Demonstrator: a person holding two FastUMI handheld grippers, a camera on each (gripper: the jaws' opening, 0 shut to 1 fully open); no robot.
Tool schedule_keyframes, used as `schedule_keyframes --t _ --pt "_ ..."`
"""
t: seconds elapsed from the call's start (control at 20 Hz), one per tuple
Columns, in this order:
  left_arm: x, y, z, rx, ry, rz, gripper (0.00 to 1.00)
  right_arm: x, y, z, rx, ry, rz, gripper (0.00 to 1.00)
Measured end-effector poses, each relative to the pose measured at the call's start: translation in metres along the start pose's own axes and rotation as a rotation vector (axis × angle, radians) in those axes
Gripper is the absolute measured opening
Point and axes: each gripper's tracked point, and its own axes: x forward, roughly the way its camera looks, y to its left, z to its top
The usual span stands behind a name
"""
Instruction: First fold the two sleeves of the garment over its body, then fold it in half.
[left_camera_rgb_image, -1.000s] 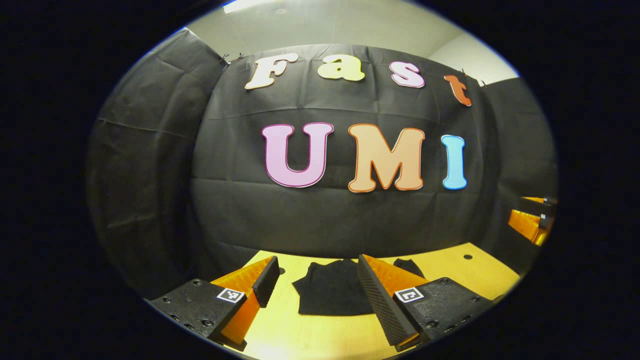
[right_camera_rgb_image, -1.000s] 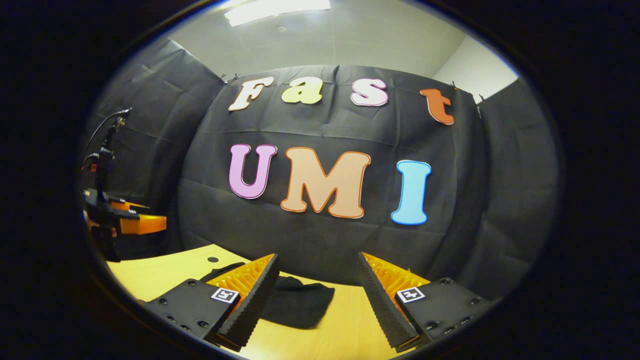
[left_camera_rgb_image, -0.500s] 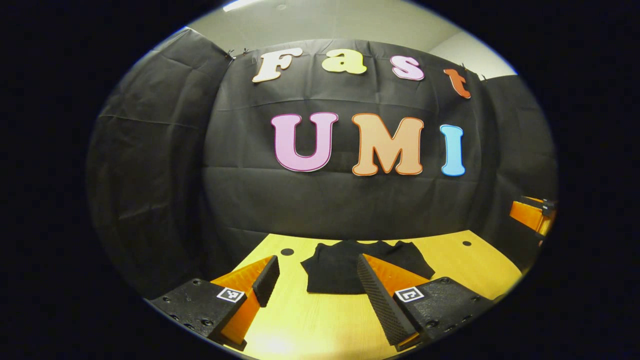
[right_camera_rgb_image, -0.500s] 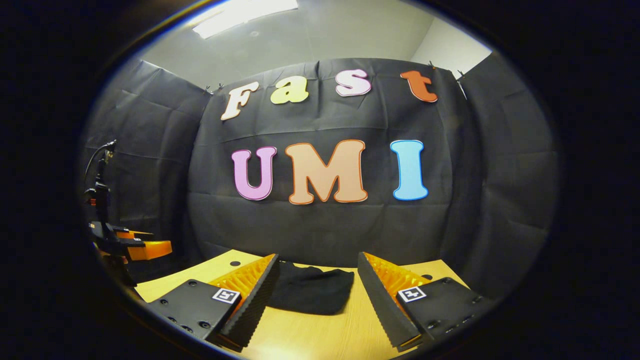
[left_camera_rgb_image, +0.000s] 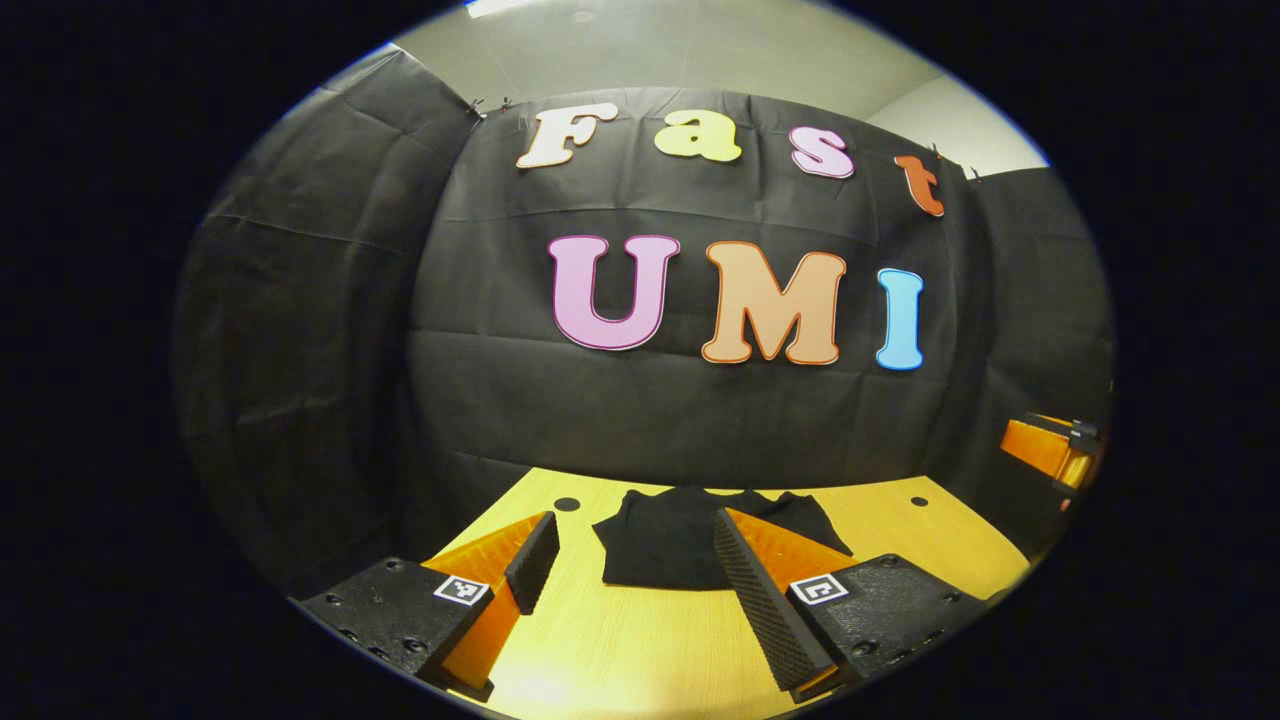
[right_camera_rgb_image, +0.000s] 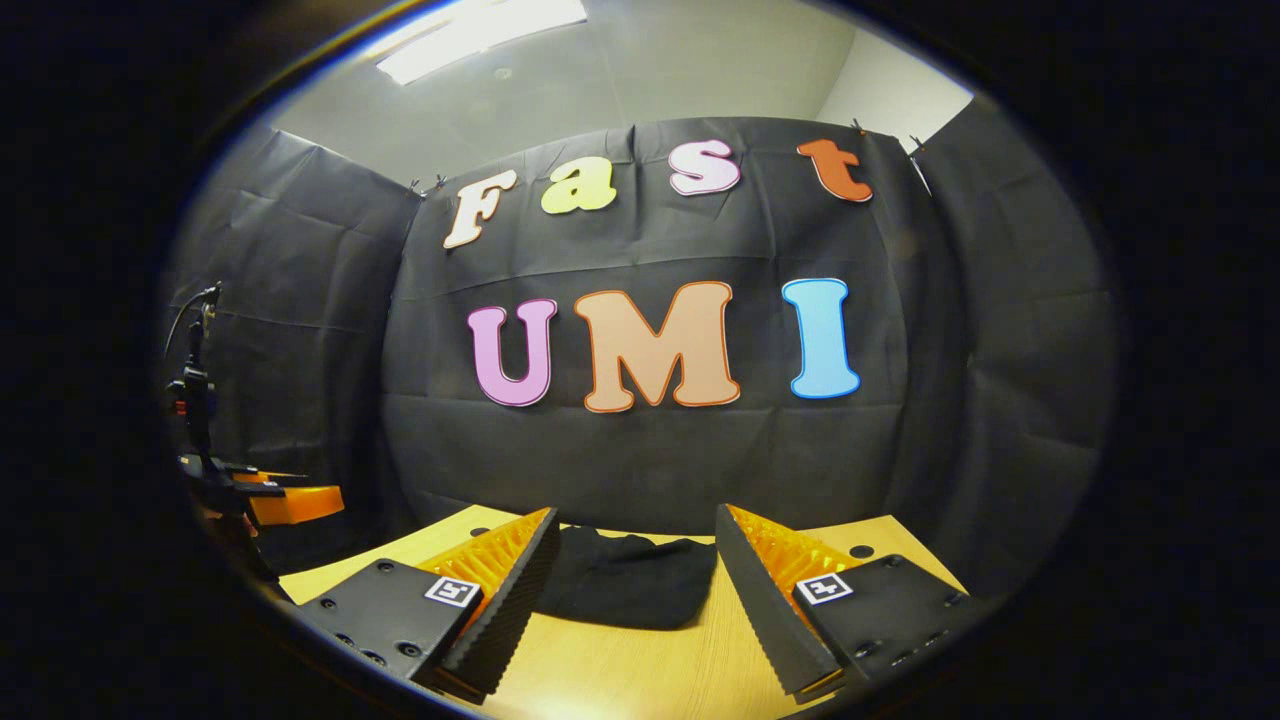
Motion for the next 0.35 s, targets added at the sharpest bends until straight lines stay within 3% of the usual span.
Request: schedule_keyframes --t 0.35 --pt "0.001 0.012 -0.008 -0.013 0.016 0.038 0.93 -0.001 -0.003 -0.008 -0.028 0.019 -0.024 0.99"
